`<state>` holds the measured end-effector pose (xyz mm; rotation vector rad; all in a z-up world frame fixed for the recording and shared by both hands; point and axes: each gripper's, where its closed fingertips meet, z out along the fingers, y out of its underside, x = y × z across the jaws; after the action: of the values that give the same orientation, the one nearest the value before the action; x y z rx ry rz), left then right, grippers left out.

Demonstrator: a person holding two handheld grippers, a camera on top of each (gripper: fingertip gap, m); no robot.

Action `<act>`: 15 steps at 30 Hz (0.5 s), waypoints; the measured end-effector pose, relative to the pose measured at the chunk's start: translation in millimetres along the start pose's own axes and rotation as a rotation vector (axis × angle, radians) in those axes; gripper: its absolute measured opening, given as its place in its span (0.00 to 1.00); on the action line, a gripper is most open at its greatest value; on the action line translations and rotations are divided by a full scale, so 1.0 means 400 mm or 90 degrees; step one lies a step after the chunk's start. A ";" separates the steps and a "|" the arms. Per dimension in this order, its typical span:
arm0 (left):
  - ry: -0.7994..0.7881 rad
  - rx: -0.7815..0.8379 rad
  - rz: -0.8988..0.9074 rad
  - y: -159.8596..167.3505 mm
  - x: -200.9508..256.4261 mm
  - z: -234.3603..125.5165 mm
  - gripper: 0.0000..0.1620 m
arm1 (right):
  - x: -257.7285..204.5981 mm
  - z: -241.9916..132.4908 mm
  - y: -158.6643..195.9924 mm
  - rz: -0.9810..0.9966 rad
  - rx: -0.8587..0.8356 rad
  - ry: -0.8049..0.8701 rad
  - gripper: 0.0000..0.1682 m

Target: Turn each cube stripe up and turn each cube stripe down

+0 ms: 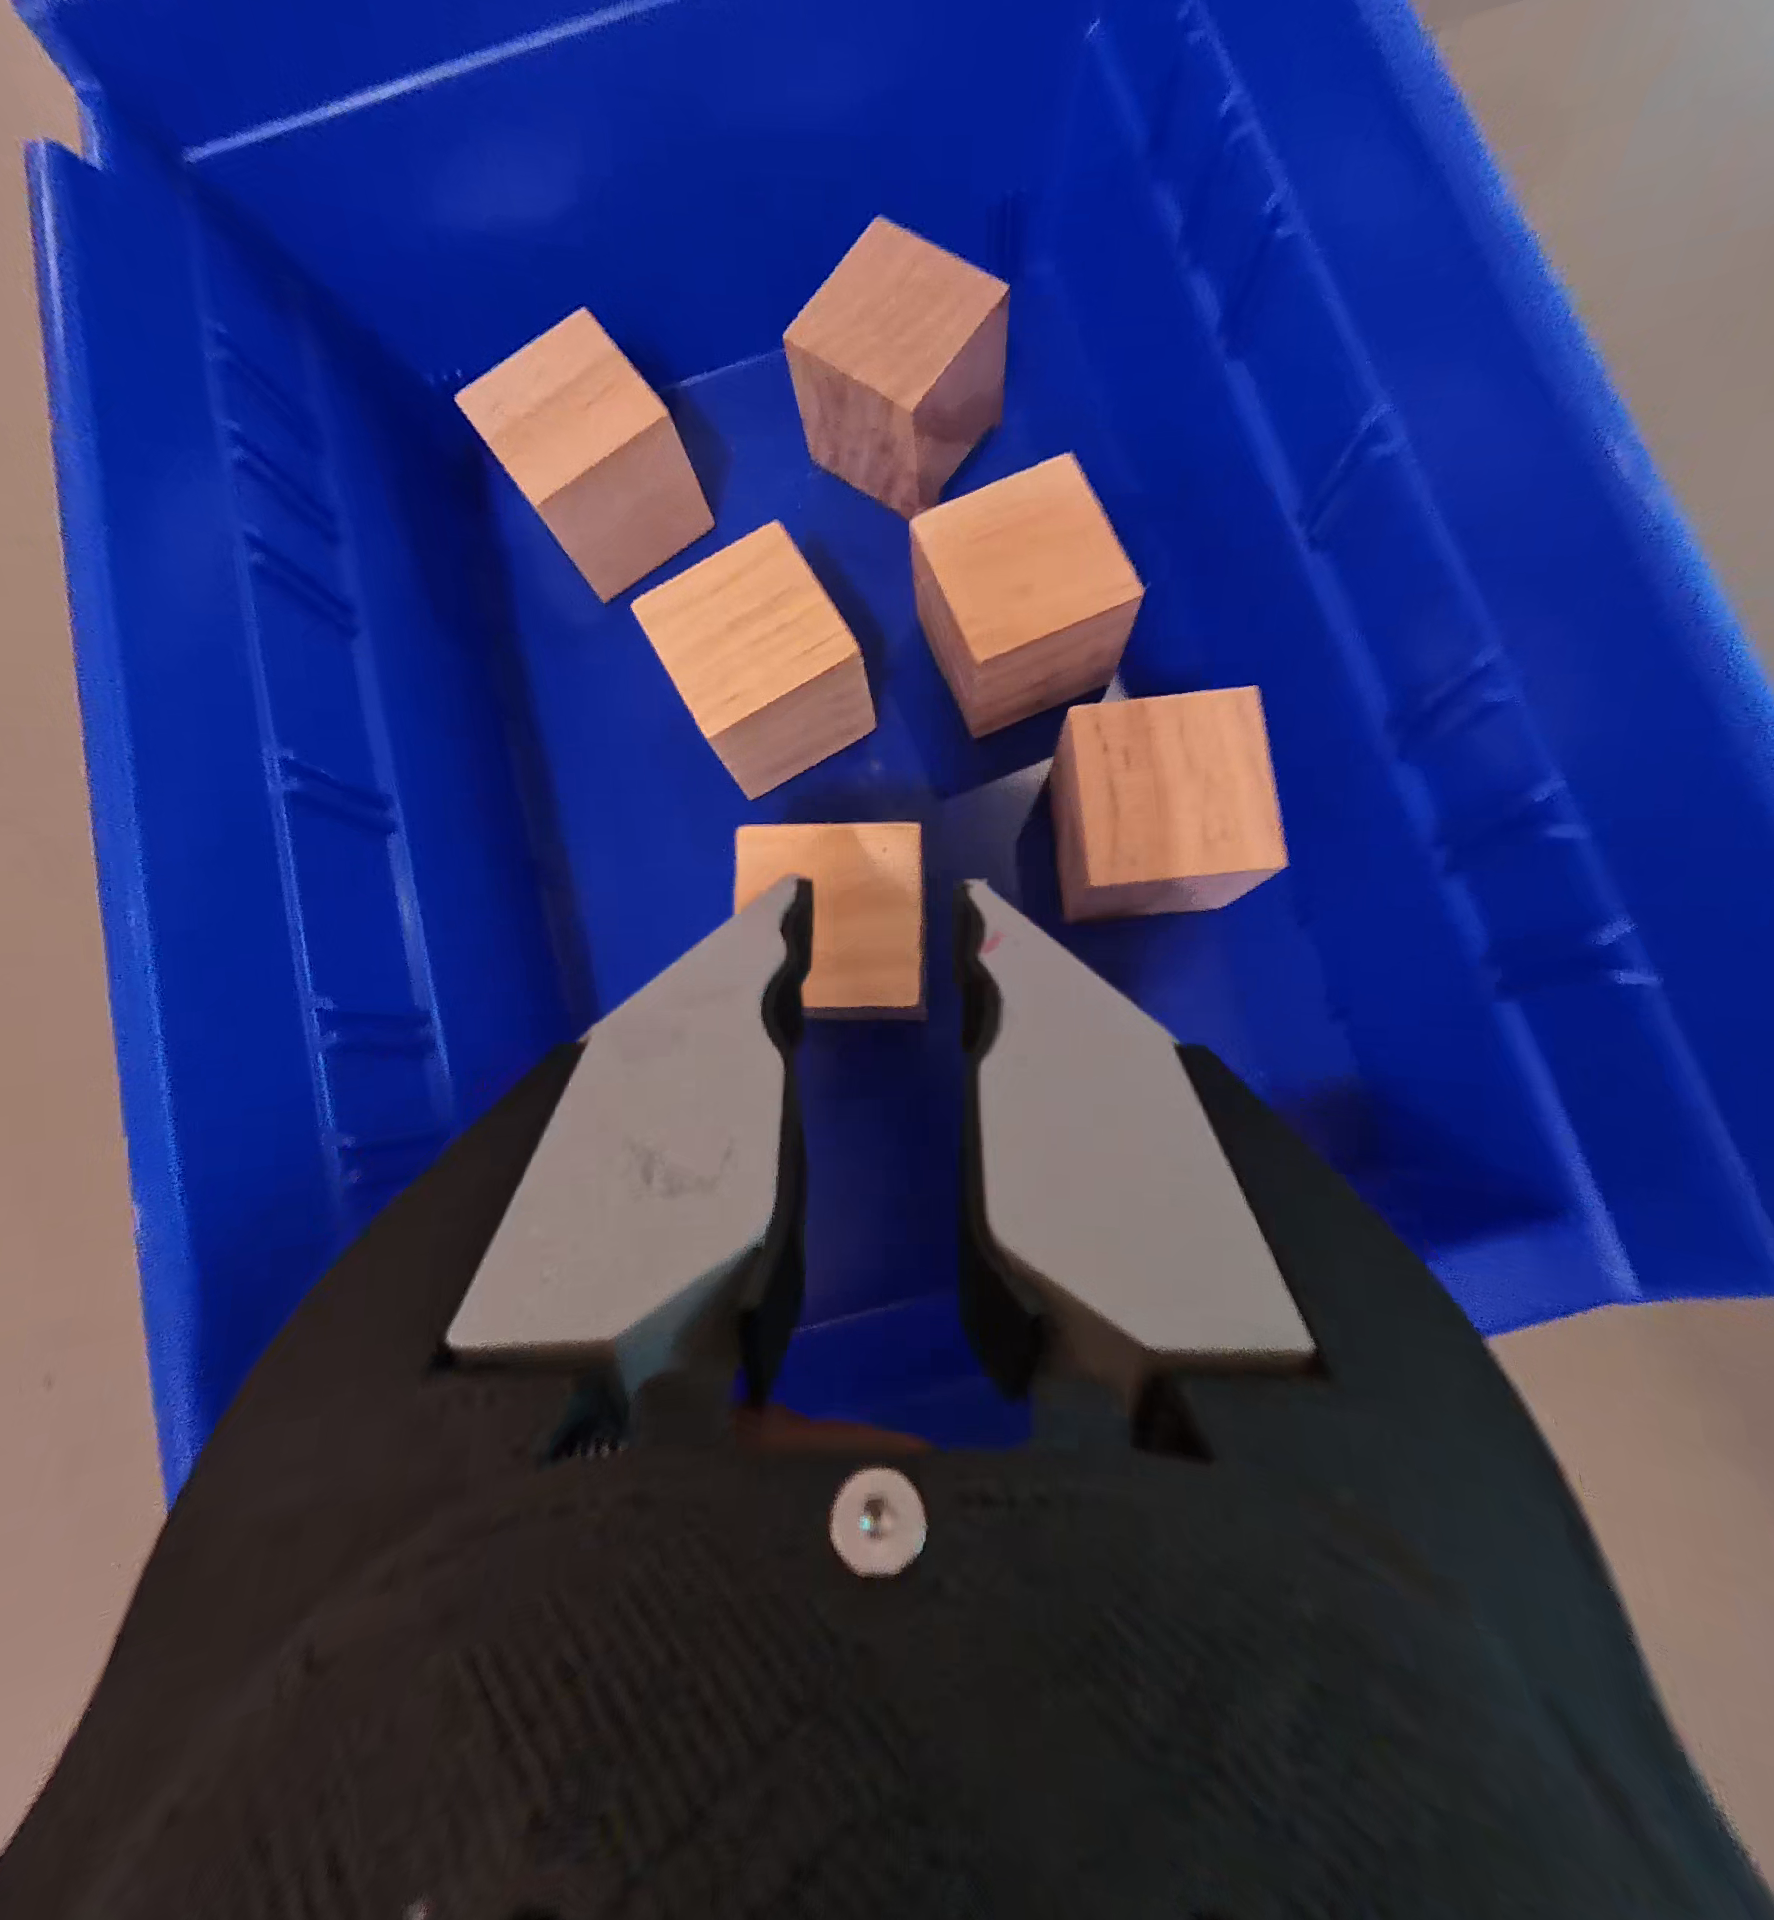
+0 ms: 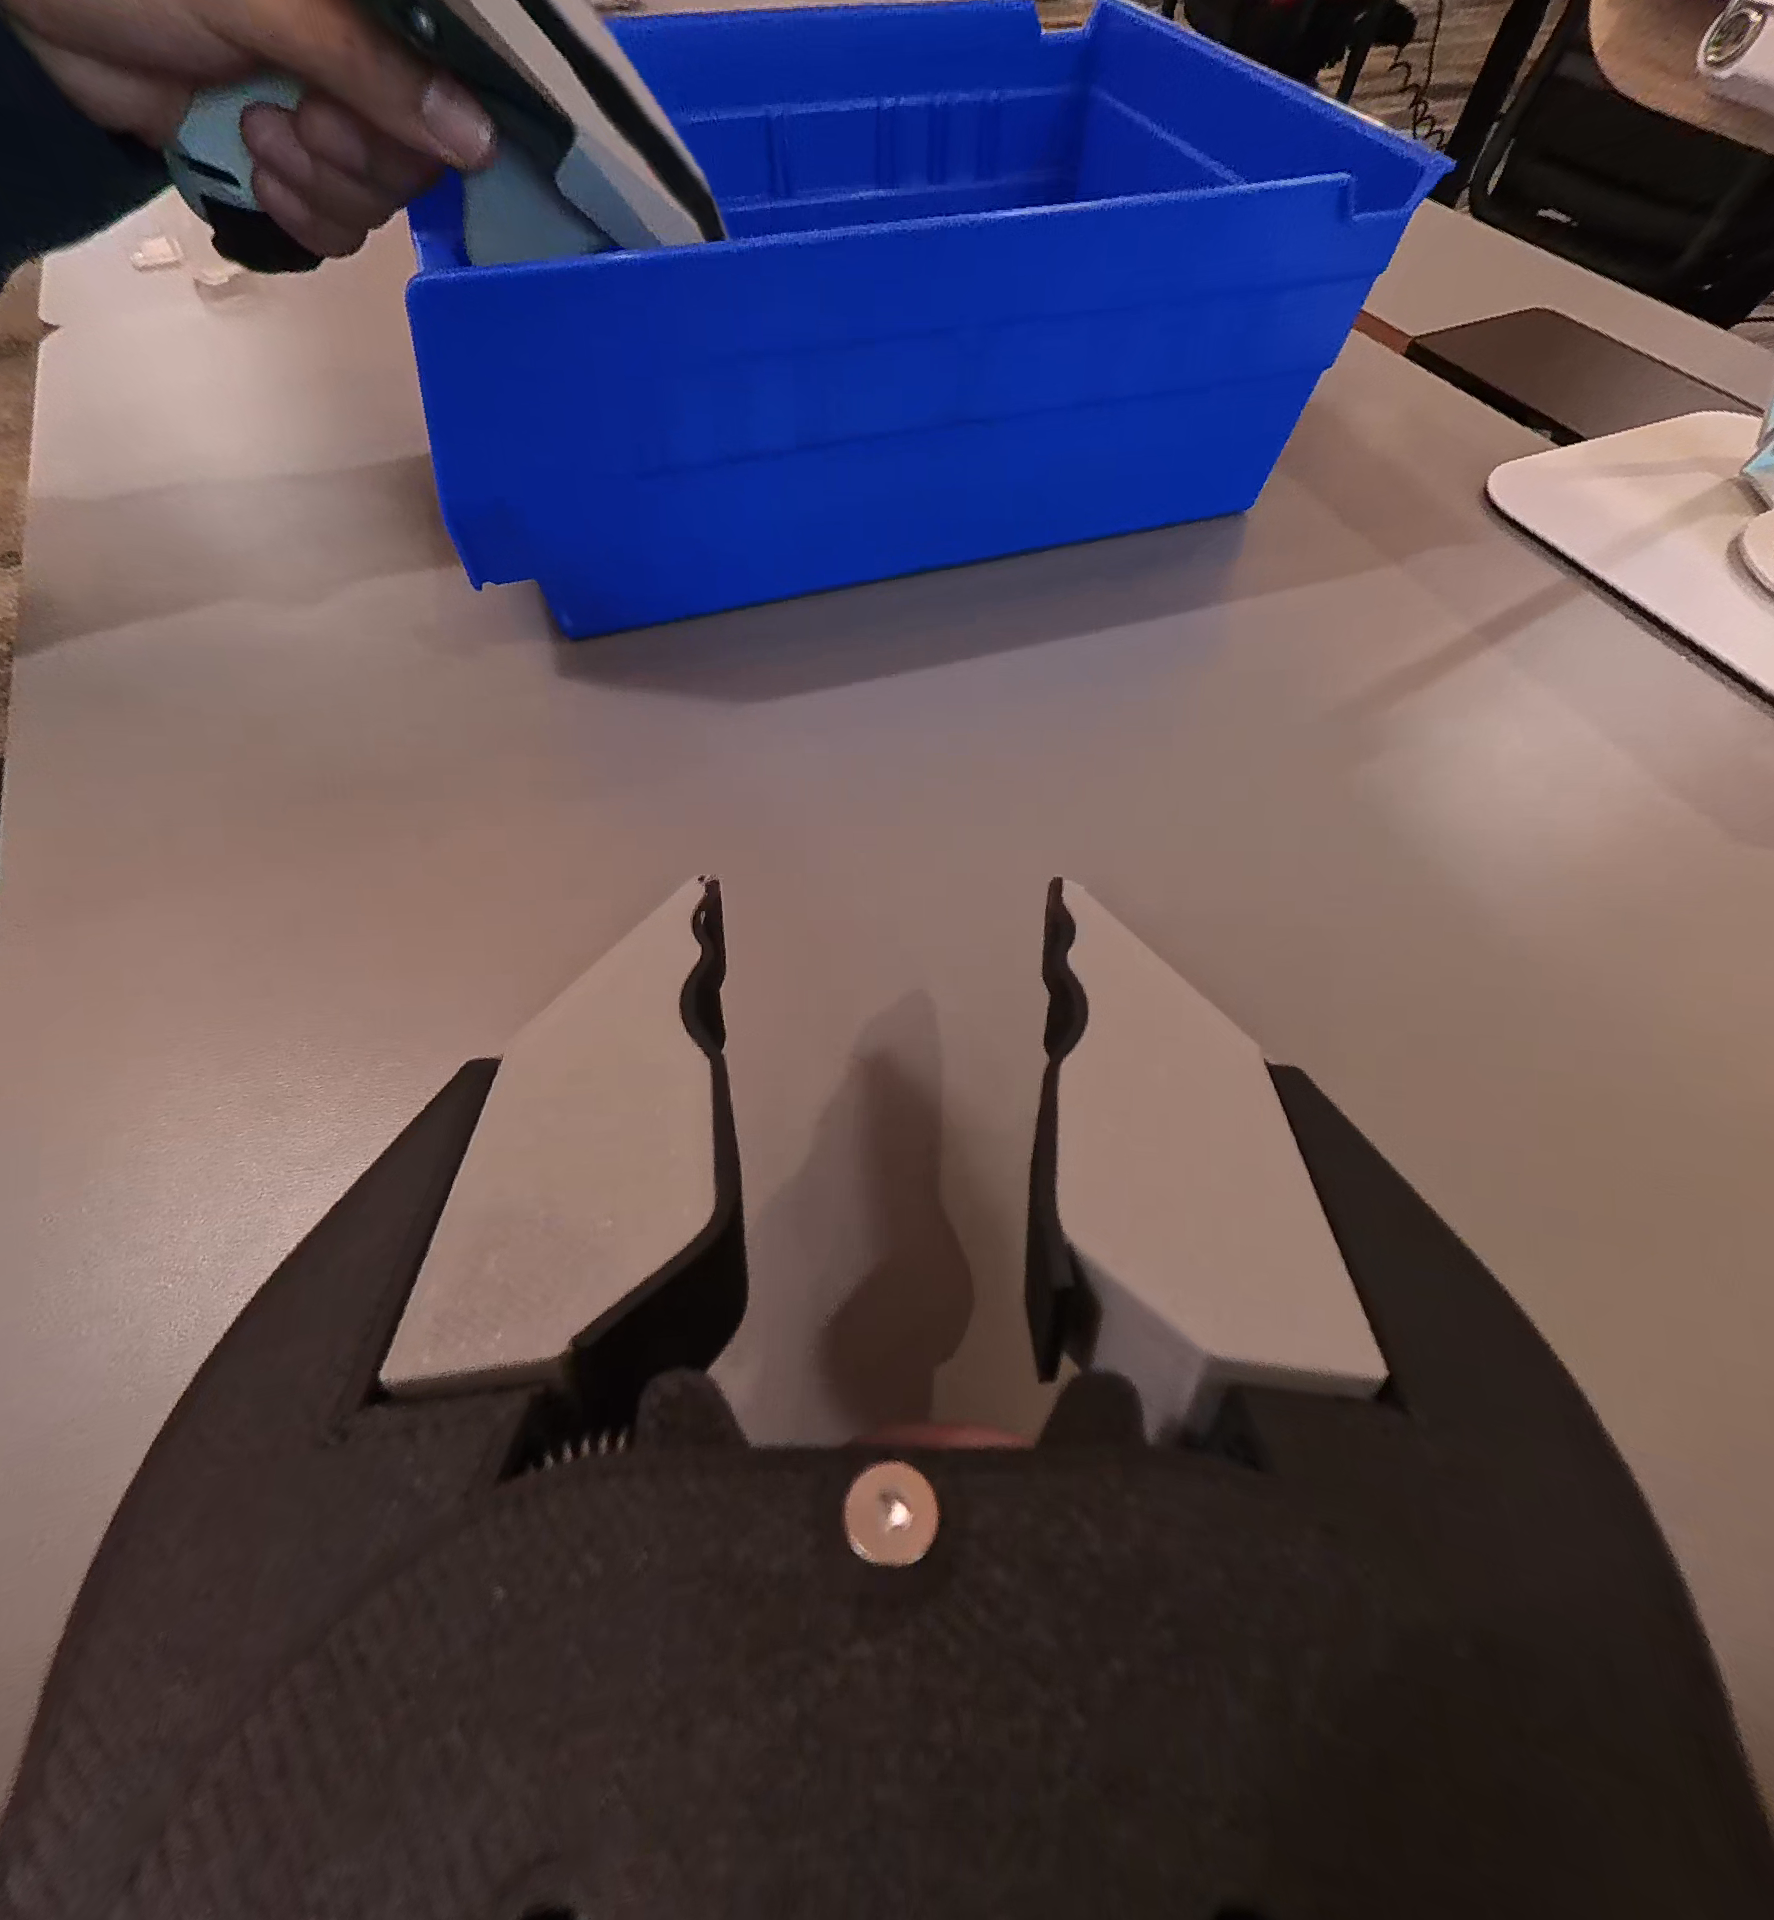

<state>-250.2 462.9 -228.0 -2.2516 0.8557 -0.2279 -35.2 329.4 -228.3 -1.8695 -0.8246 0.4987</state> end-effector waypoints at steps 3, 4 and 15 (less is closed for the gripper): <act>-0.020 -0.018 -0.007 0.017 -0.020 0.006 0.28 | 0.002 -0.004 -0.004 0.001 0.005 0.002 0.35; -0.026 -0.014 -0.010 0.014 -0.026 0.002 0.31 | 0.003 -0.005 -0.005 0.000 0.006 0.004 0.35; -0.017 -0.118 0.034 0.062 -0.038 0.069 0.27 | 0.011 -0.010 -0.009 -0.003 0.010 0.013 0.35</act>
<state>-263.8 474.9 -263.6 -2.3933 0.9563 -0.0957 -30.8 331.3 -223.4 -1.8546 -0.8097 0.4807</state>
